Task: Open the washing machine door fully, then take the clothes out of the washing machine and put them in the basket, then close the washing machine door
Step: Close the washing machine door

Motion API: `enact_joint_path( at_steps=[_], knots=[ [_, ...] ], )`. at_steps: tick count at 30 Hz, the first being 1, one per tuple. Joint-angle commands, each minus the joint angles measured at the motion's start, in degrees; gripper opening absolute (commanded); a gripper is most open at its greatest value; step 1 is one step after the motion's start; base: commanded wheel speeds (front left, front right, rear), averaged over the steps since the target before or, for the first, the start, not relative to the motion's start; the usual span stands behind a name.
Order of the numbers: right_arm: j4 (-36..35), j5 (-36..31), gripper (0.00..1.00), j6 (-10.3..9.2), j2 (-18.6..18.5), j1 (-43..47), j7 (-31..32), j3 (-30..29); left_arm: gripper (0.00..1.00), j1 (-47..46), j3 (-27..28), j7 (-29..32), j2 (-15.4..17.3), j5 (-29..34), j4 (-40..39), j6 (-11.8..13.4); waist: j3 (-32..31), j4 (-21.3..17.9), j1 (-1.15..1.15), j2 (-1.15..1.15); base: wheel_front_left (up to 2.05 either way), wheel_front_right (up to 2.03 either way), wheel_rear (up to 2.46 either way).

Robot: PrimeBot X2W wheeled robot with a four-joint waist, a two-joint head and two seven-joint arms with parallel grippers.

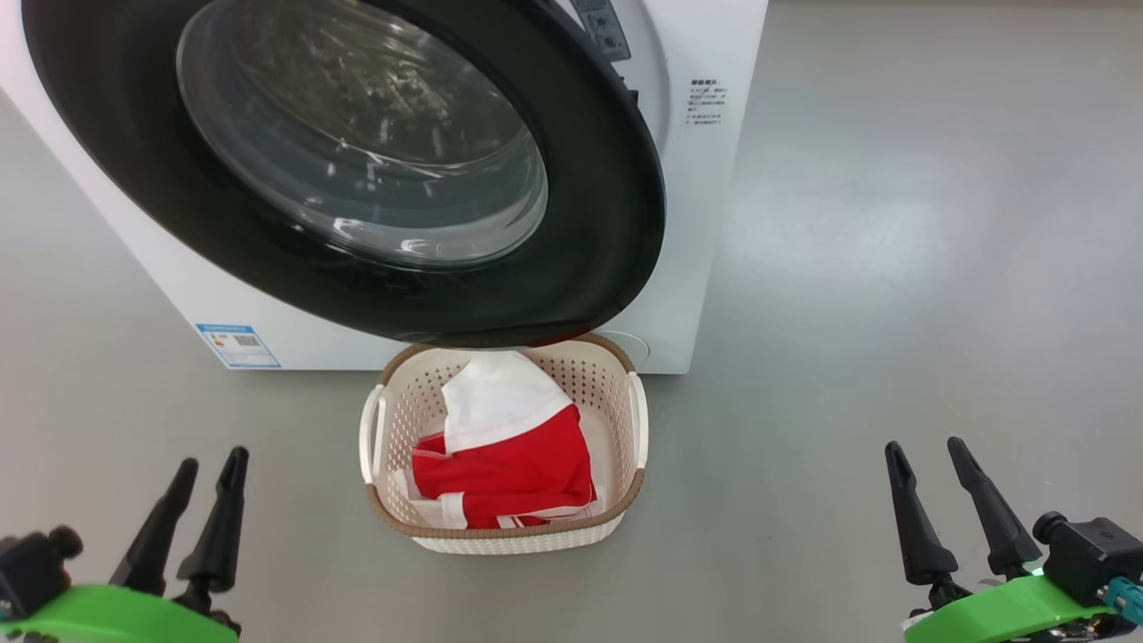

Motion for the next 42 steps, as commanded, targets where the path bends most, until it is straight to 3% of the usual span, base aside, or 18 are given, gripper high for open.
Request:
enact_joint_path(
  at_steps=[1, 16, 23, 31, 42],
  knots=[
    [-1.4, 0.2, 1.0, 0.37, -1.1, -0.2, -0.4, 0.7, 1.0, -0.2, 3.6, -0.7, 1.4, 2.3, -1.0, -0.3, -0.3, -0.1, 0.0, 0.0, 0.0, 0.0, 0.0],
    [-1.6, 0.1, 1.0, 0.37, -1.0, 0.4, -0.4, 0.2, 1.0, 5.9, 19.1, -0.7, -8.5, 34.3, -5.1, -0.3, -0.7, -0.7, 0.0, 0.0, 0.0, 0.0, 0.0],
    [-1.9, 0.0, 1.0, 0.37, -0.9, 0.6, -0.4, -0.2, 1.0, 7.6, 22.5, -0.7, -11.6, 42.9, -8.6, -0.3, -0.7, -0.7, 0.0, 0.0, 0.0, 0.0, 0.0],
    [-1.8, 0.0, 1.0, 0.37, -0.7, 0.8, -0.4, -0.3, 1.0, 9.6, 23.4, -0.7, -14.9, 47.5, -9.4, -0.3, -0.8, -0.7, 0.0, 0.0, 0.0, 0.0, 0.0],
    [-2.1, -0.2, 1.0, 0.37, -0.7, 0.5, -0.4, -0.3, 1.0, 9.2, 24.2, -0.7, -16.2, 48.7, -9.7, -0.3, -0.6, -0.2, 0.0, 0.0, 0.0, 0.0, 0.0]
  ],
)
